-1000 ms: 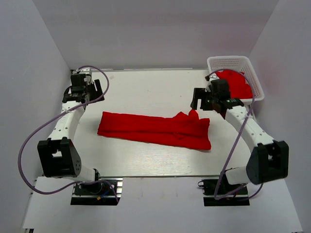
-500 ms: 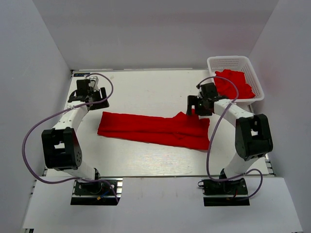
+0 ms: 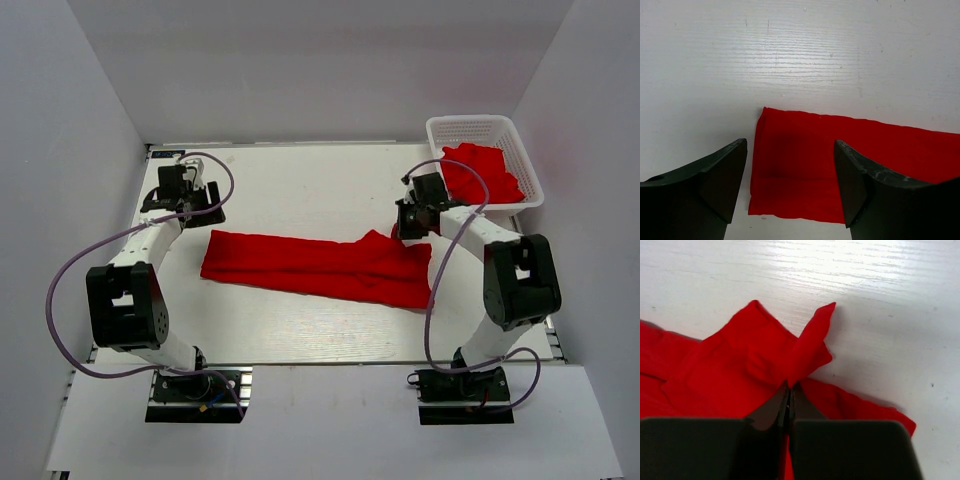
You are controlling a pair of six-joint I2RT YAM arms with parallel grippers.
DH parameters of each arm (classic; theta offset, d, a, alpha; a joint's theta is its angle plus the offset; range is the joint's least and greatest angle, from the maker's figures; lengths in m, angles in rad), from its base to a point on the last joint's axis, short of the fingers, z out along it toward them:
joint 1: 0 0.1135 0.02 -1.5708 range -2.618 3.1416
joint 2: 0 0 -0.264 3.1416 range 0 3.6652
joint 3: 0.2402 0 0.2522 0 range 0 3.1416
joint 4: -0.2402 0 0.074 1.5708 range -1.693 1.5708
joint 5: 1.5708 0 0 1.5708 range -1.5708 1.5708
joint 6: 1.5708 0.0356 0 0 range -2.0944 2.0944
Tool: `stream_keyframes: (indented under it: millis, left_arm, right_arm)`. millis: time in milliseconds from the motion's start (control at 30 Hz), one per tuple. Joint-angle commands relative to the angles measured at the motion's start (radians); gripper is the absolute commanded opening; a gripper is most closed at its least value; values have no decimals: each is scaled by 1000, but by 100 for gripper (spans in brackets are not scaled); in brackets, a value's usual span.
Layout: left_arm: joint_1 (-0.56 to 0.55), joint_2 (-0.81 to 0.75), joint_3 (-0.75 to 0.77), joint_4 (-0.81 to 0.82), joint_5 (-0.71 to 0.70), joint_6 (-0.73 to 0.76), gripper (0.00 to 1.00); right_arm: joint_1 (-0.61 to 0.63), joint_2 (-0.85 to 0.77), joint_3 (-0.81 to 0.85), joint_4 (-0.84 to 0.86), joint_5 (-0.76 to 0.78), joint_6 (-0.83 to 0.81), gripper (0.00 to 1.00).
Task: Fold and stack the t-shirts
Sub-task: Fold the other side of the tshirt into a rectangle
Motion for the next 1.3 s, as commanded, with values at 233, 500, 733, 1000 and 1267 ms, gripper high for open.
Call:
stream_keyframes:
  millis: [233,500,733,1000,1267]
  left_arm:
    - [3,-3,-2,16,62,18,80]
    - [3,6,-2,16,91,18,80]
    - [3,6,-2,16,91,28,80]
    - [3,16,-2,-4,82,37,80]
    - [-8,16,39,-88,118,77,78]
  right_arm:
    - [17,-416,-160,9,-79,9,0]
    - [54,-598,-426,12,-115,99,0]
    - [83,-653,-539,-4,-93,162,0]
    - [97,-642,-496,-76,-40,161,66]
    - [89,-601,-239,-243,215,200,84]
